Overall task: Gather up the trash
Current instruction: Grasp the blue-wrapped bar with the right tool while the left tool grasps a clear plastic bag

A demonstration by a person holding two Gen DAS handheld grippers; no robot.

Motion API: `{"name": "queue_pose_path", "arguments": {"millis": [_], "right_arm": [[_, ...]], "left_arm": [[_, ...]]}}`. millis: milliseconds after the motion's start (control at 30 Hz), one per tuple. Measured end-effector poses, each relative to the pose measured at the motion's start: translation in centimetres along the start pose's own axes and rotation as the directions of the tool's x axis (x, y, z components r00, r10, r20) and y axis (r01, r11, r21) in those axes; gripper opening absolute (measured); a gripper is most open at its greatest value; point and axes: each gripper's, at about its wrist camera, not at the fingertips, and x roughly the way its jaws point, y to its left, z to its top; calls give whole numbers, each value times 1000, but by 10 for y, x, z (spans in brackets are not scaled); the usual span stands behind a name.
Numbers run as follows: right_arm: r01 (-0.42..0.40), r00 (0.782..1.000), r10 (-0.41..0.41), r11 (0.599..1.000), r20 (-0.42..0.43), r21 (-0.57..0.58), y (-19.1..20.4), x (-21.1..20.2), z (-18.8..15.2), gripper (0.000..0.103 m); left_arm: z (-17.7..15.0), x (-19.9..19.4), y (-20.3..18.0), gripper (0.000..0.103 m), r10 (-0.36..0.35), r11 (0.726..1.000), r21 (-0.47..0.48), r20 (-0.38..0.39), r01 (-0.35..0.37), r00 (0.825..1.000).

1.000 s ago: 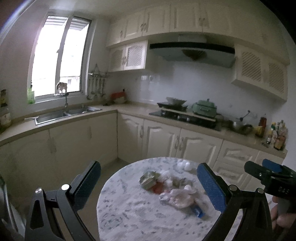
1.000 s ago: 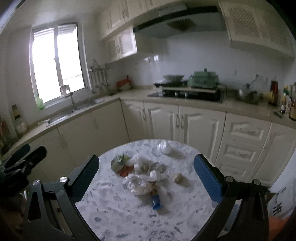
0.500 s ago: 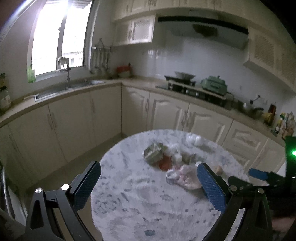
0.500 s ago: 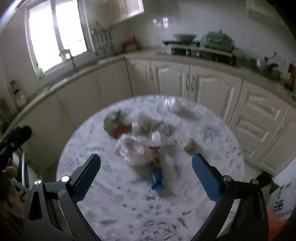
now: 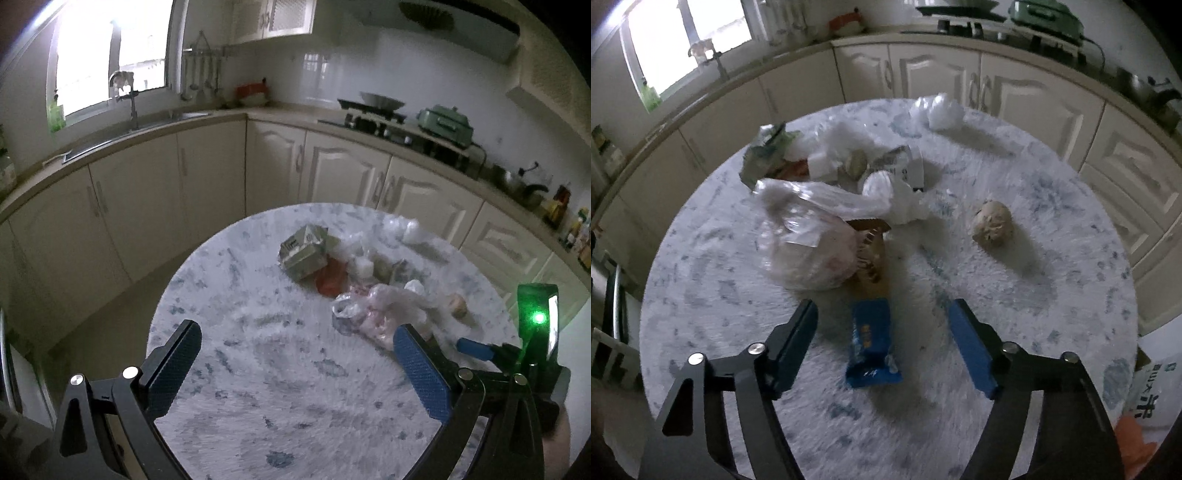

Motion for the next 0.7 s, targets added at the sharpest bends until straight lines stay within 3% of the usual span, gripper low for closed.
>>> {"name": "queue_pose_path", "arguments": {"millis": [167,233,300,700], "right_arm": [[29,999,-26,996,38,-82,6,9,0,59],[36,998,-31,995,49,-97,4,7,0,36],[33,998,-29,996,48,-78,-5,5,-1,20],[-32,998,30,999,57,30,-55,-9,-4,19]], "left_arm": [[10,26,-12,102,8,1000,14,-35,-7,999],[14,36,-19,102,10,1000,24,-48,-9,999],[12,46,-28,102,9,999,31,-57,-7,998],[16,124,-82,102,-20,996,80,-123,30,992]]}}
